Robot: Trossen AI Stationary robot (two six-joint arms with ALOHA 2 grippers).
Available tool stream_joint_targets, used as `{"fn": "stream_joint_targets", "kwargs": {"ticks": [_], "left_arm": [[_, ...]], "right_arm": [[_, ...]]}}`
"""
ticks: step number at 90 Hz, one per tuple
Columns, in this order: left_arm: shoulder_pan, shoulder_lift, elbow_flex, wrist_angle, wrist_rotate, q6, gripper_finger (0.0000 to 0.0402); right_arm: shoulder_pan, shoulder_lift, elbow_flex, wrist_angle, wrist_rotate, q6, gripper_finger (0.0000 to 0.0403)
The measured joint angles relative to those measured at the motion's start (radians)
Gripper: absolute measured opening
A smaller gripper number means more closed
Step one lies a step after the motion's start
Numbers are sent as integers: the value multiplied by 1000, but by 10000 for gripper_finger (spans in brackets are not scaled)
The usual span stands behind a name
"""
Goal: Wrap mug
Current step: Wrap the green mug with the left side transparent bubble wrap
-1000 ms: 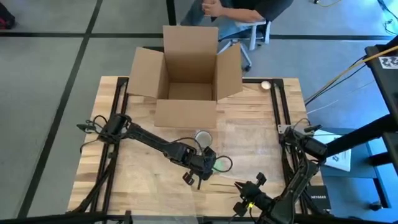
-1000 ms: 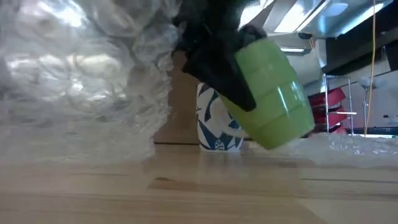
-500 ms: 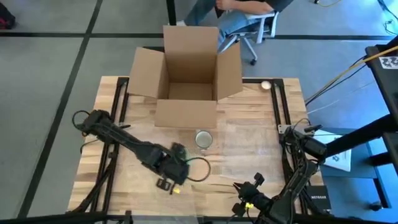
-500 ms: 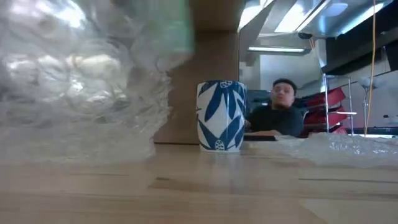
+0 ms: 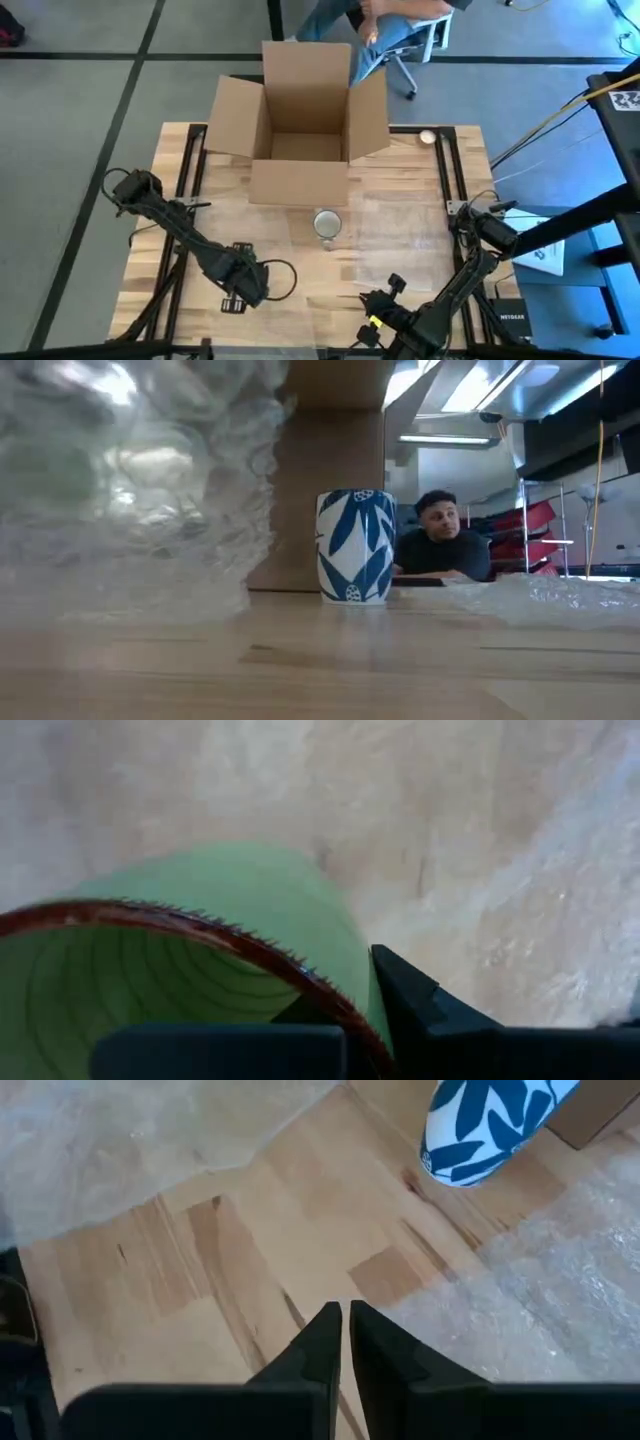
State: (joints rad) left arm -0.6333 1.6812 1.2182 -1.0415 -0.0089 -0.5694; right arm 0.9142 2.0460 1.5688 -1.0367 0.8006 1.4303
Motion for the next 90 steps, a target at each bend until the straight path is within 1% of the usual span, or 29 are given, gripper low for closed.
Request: {"fn": "stream_joint_targets", "kwargs": {"ticks": [8, 18, 33, 44, 64, 77, 90], "left_arm": [[10, 0, -9, -12, -12, 4, 1], [21, 0, -32, 21, -13, 32, 1], [31, -4, -91, 67, -1, 43, 5], [33, -4, -98, 75, 24, 30, 23], [32, -6, -89, 80, 32, 27, 66], [32, -6, -53, 66, 32, 15, 95], [32, -6, 13, -21, 32, 1, 110]], "right_arm": [[1, 0, 0, 8, 0, 1, 12], [2, 0, 0, 35, 3, 1, 12], [2, 0, -42, 120, 7, -3, 12], [2, 0, -71, 174, -8, -4, 12], [2, 1, -71, 183, -8, -68, 12], [-3, 1, -71, 183, -8, -109, 12], [-14, 1, -71, 183, -7, -139, 12]]}}
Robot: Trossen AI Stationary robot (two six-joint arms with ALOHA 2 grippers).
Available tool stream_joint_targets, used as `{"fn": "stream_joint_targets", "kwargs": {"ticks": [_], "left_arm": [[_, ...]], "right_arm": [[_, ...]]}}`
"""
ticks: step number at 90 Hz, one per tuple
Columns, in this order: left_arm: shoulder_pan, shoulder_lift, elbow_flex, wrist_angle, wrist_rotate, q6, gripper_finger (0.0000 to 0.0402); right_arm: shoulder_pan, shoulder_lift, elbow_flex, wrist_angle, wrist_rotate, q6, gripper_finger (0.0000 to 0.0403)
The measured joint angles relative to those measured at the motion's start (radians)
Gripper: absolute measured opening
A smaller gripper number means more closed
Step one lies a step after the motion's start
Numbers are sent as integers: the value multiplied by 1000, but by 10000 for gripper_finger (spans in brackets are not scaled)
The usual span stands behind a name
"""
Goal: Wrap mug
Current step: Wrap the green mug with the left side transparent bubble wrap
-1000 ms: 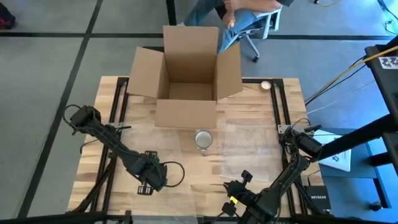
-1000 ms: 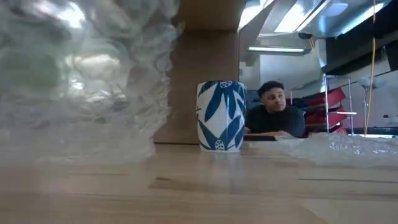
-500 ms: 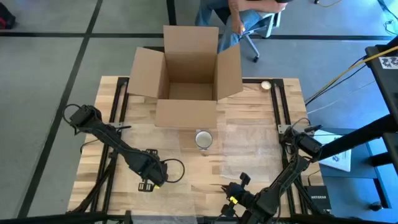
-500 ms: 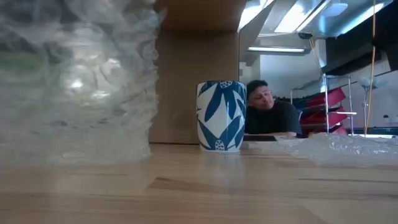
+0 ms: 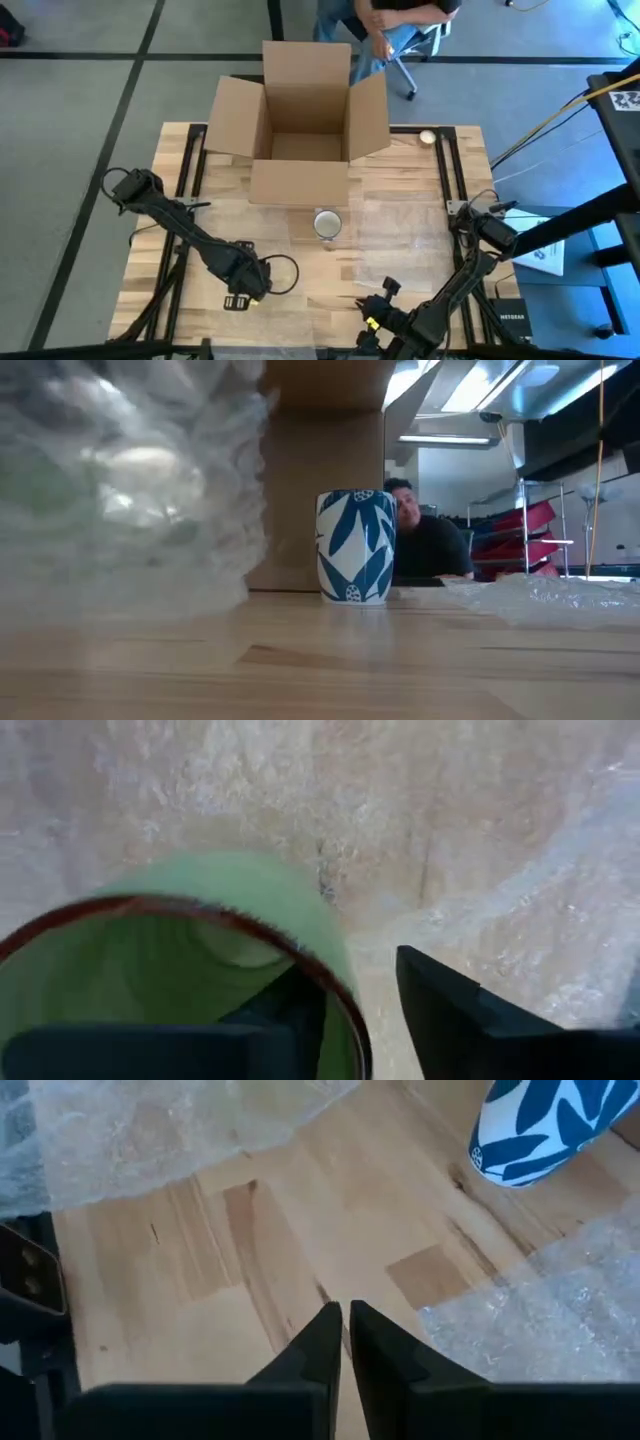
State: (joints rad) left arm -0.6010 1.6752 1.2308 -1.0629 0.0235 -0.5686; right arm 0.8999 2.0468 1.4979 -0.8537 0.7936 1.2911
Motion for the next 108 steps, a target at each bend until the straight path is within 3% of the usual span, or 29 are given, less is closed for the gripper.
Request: {"fn": "stream_joint_targets", "kwargs": {"ticks": [19, 33, 49, 75, 90, 108], "left_arm": [[-2, -6, 98, -140, -32, -6, 111], [-31, -59, 106, -136, -161, -14, 111], [-76, -134, 106, -134, -221, -81, 111], [-120, -201, 106, -130, -354, -105, 111], [-120, -203, 106, -130, -367, -106, 111], [-120, -203, 106, -128, -379, -113, 111]], "right_arm": [[-24, 0, 0, 35, -14, -45, 12], [-46, 0, 0, 143, -143, -171, 12], [-33, 0, 0, 404, -218, -552, 27], [-22, 0, 0, 670, -376, -1247, 117], [-23, 11, 0, 717, -375, -1437, 148], [-23, 97, 36, 764, -376, -1599, 154]]}}
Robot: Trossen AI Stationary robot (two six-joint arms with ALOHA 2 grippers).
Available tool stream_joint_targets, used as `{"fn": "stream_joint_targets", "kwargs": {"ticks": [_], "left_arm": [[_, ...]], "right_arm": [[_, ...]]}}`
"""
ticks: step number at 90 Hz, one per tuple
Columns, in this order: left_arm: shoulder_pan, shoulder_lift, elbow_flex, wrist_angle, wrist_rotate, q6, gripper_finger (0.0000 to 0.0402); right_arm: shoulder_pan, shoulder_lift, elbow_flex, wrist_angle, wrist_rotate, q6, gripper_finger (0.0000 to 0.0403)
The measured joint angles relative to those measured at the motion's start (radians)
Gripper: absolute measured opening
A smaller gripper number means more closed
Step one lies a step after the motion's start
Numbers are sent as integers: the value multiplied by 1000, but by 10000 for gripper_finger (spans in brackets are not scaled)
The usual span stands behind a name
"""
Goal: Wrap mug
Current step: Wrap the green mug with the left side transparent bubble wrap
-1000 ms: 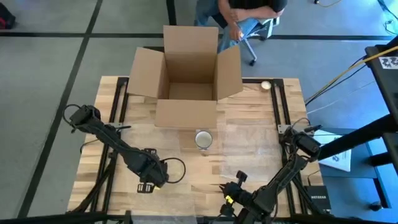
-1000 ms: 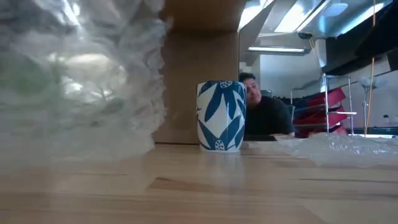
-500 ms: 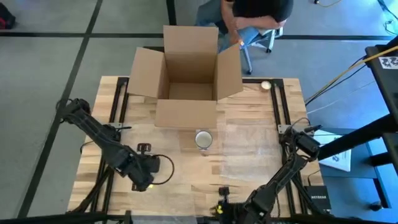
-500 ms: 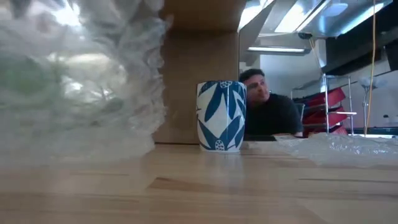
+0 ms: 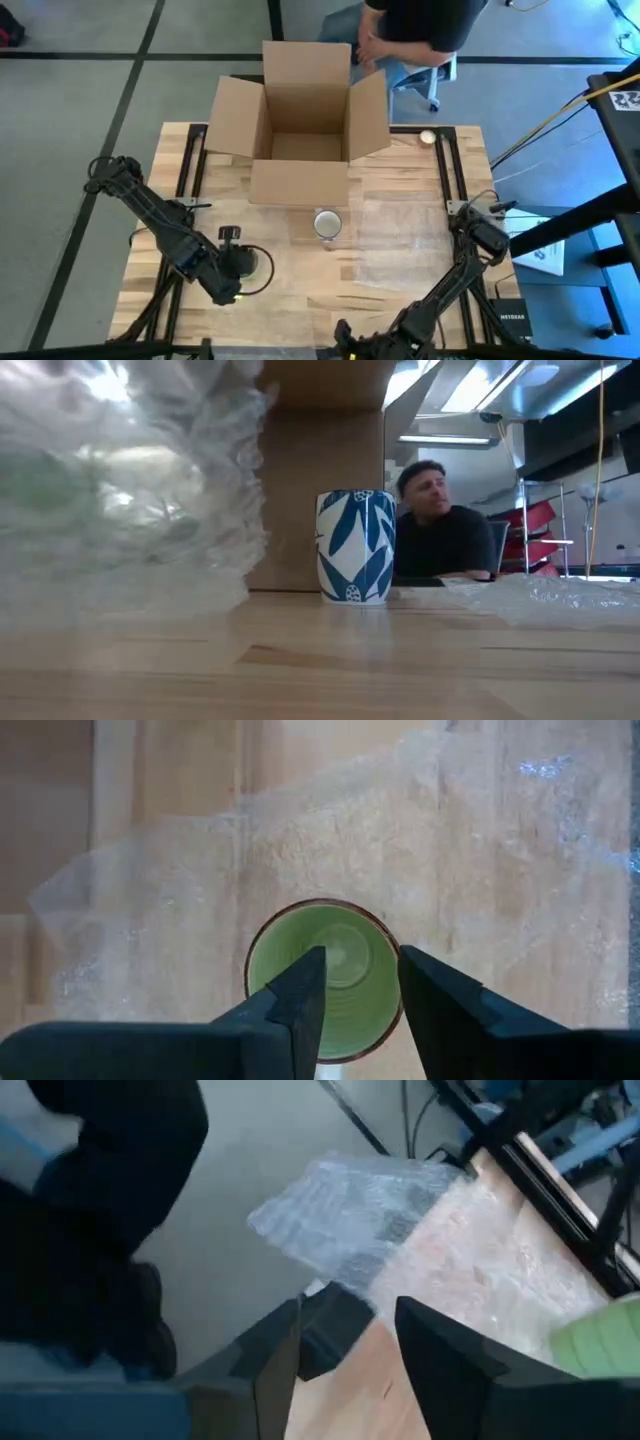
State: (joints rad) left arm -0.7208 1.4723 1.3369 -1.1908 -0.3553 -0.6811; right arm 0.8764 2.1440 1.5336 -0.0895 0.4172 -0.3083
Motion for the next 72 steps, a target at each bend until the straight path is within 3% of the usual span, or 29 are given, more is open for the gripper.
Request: {"fn": "stream_joint_targets", "kwargs": {"ticks": [72], "left_arm": [[1, 0, 0, 4, -8, 24, 111]], "right_arm": [[0, 265, 278, -65, 131, -150, 154]]}}
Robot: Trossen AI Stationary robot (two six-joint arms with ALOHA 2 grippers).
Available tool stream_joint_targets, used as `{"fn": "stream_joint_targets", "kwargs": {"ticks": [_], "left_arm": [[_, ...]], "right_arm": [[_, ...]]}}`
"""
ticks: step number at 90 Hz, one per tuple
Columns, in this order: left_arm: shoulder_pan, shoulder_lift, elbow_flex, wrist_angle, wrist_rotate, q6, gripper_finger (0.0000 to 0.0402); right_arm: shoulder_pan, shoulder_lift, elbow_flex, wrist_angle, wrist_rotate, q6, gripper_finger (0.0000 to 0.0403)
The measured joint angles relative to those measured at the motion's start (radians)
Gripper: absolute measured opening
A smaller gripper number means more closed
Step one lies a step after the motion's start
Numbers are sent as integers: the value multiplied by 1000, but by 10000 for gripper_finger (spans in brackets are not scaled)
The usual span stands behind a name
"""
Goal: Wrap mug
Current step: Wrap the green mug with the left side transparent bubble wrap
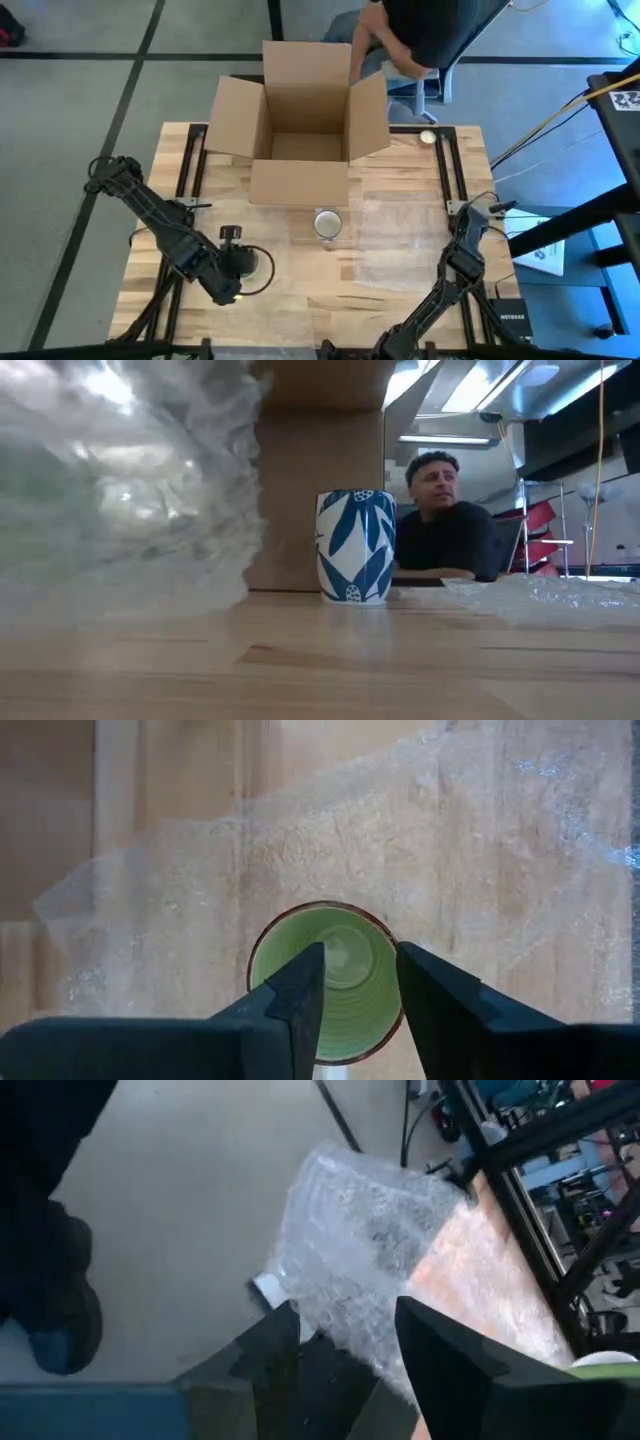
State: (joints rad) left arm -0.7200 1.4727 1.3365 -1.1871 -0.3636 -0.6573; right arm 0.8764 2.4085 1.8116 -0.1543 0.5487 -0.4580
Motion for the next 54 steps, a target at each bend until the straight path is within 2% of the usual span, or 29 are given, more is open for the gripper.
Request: {"fn": "stream_joint_targets", "kwargs": {"ticks": [21, 30, 44, 54], "left_arm": [[0, 0, 0, 11, -6, -1, 111], [0, 0, 0, 21, -6, 1, 110], [0, 0, 0, 21, -6, 2, 110], [0, 0, 0, 21, -6, 3, 110]], "right_arm": [[-9, 1, 0, 41, 61, -33, 144], [-13, 1, 0, 40, 61, -23, 108], [-21, 1, 0, 40, 62, -11, 18], [-34, 0, 16, 31, 64, 88, 13]]}}
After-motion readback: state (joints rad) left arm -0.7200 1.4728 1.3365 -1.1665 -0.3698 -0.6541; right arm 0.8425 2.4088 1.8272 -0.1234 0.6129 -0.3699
